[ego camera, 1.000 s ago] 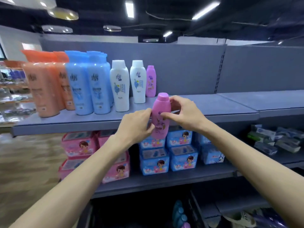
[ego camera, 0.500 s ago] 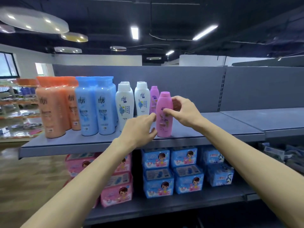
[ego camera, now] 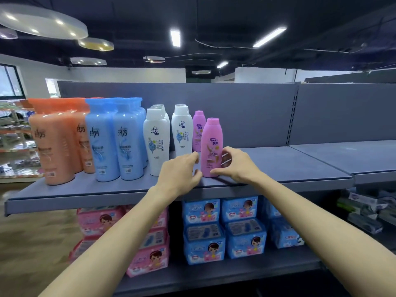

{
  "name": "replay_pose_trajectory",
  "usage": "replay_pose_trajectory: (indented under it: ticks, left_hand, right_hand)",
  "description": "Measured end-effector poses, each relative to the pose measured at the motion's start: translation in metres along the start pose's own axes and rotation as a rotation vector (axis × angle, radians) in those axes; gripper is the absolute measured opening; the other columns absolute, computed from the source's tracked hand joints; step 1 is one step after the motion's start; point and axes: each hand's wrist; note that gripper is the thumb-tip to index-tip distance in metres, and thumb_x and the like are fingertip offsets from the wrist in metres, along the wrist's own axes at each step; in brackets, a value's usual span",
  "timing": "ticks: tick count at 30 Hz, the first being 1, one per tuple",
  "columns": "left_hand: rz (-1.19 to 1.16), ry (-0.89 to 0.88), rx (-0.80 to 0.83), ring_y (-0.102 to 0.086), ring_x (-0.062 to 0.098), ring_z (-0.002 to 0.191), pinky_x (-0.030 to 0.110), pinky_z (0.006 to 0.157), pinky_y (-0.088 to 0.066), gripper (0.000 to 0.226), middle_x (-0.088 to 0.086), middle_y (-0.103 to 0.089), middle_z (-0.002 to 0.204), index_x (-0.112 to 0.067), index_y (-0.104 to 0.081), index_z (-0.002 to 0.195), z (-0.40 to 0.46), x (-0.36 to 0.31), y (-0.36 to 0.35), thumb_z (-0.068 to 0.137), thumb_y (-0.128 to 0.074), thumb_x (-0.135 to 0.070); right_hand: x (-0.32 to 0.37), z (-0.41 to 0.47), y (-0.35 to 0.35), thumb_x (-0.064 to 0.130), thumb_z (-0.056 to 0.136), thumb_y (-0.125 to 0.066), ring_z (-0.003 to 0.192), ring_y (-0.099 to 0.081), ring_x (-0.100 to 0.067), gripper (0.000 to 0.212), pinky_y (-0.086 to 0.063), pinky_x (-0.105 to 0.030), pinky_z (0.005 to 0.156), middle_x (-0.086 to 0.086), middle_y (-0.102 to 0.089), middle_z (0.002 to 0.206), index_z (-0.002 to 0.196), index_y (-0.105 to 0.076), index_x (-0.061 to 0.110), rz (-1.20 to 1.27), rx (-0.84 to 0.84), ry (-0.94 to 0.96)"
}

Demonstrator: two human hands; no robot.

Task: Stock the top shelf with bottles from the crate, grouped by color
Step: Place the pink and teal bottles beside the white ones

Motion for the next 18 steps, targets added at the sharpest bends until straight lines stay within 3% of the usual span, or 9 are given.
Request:
replay_pose_trajectory:
  ticks: [6, 10, 18]
  left_hand:
    - [0.029, 0.038, 0.014, -0.058, 0.024, 0.084, 0.032, 0.062, -0.038, 0.023, -0.005, -0.062, 0.088, -0.018, -0.052, 0.107, 0.021, 0.010, -0.020, 0.089, -0.050, -0.033]
    - [0.069, 0.080, 0.030, -0.060, 0.027, 0.083, 0.036, 0.065, -0.049, 0.023, -0.002, -0.063, 0.087, -0.017, -0.051, 0.102, 0.038, 0.017, -0.037, 0.086, -0.049, -0.033]
    - [0.075, 0.126, 0.014, -0.060, 0.028, 0.087, 0.040, 0.069, -0.051, 0.021, -0.002, -0.063, 0.092, -0.018, -0.050, 0.098, 0.067, 0.024, -0.061, 0.085, -0.051, -0.034]
  right_hand:
    - [-0.011, 0.029, -0.006, 0.023, 0.067, -0.090, 0.081, -0.067, -0.009, 0.054, -0.050, -0.015, 0.069, 0.002, -0.070, 0.098, 0.112, -0.062, 0.015, 0.030, 0.004, -0.021]
    - [-0.022, 0.053, -0.010, 0.022, 0.066, -0.088, 0.081, -0.067, -0.012, 0.052, -0.053, -0.023, 0.074, 0.001, -0.070, 0.097, 0.111, -0.062, 0.015, 0.022, -0.005, -0.053]
    - [-0.043, 0.108, -0.025, 0.028, 0.062, -0.088, 0.087, -0.065, -0.016, 0.054, -0.053, -0.030, 0.078, 0.002, -0.070, 0.098, 0.106, -0.061, 0.016, -0.019, -0.007, -0.061]
Point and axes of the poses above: each hand's wrist, its own z-axis towards the middle knuckle, its own y-axis out of the back of the hand, x = y × z
